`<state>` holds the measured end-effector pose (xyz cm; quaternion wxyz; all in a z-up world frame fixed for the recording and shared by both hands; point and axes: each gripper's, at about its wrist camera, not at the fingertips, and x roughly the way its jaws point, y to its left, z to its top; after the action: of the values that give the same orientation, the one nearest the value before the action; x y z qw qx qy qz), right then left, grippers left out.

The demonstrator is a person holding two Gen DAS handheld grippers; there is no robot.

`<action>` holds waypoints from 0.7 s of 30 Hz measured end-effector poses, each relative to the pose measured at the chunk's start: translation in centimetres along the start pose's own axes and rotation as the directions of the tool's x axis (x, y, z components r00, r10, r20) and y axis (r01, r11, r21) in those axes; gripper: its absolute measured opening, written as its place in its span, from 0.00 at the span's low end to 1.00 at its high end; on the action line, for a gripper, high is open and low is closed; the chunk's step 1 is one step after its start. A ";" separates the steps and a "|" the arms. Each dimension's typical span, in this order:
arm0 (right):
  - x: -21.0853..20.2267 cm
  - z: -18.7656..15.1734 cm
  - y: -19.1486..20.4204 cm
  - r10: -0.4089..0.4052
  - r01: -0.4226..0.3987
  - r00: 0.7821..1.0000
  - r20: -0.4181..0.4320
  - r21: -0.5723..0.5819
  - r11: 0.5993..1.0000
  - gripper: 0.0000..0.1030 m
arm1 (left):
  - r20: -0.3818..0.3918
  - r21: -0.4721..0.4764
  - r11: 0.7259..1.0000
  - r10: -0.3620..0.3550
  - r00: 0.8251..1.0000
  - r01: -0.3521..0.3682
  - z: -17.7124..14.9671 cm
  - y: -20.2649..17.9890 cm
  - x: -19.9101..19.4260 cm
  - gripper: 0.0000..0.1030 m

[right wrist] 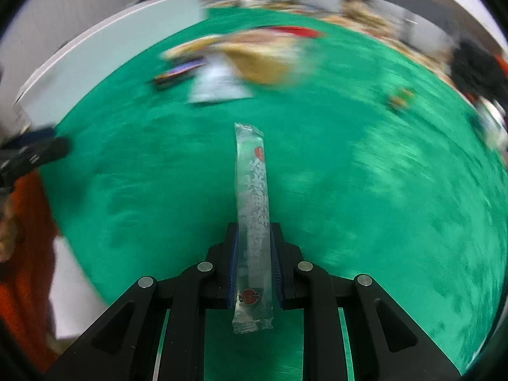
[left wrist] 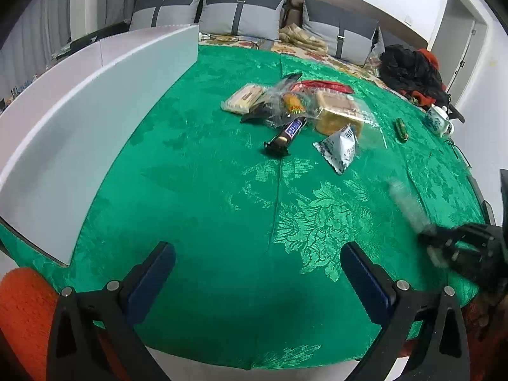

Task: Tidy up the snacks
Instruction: 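Grasp the clear stick snack with the right tool while the left tool grasps the Snickers bar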

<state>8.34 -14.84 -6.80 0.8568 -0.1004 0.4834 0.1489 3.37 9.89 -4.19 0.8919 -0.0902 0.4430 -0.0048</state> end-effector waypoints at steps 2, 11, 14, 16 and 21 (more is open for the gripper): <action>-0.1 -0.3 -3.4 -0.064 0.060 0.998 0.029 0.111 0.992 0.19 | -0.010 0.011 1.000 0.006 1.000 -0.006 -0.2 -0.4 0.3 1.00; 0.6 0.4 -10.0 -0.138 0.099 0.986 0.094 0.339 0.936 0.37 | -0.045 0.079 0.996 0.032 0.998 -0.028 -0.7 -1.8 1.1 1.00; 0.6 0.4 -9.0 -0.119 0.082 0.988 0.100 0.312 0.947 0.58 | -0.053 0.086 0.996 0.023 0.998 -0.018 -0.4 -2.3 1.4 1.00; 0.6 0.1 -8.1 -0.124 0.092 0.988 0.096 0.287 0.954 0.60 | -0.059 0.100 0.995 0.008 0.998 -0.002 0.3 -2.8 1.8 1.00; 0.5 -0.2 -8.1 -0.115 0.081 0.989 0.097 0.296 0.952 0.62 | -0.076 0.135 0.991 0.017 0.997 -0.006 5.0 -4.4 4.4 0.98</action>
<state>11.30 -22.41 -7.05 0.8946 0.0113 0.4451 0.0390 10.33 5.98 -4.01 0.8784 -0.0269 0.4760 -0.0331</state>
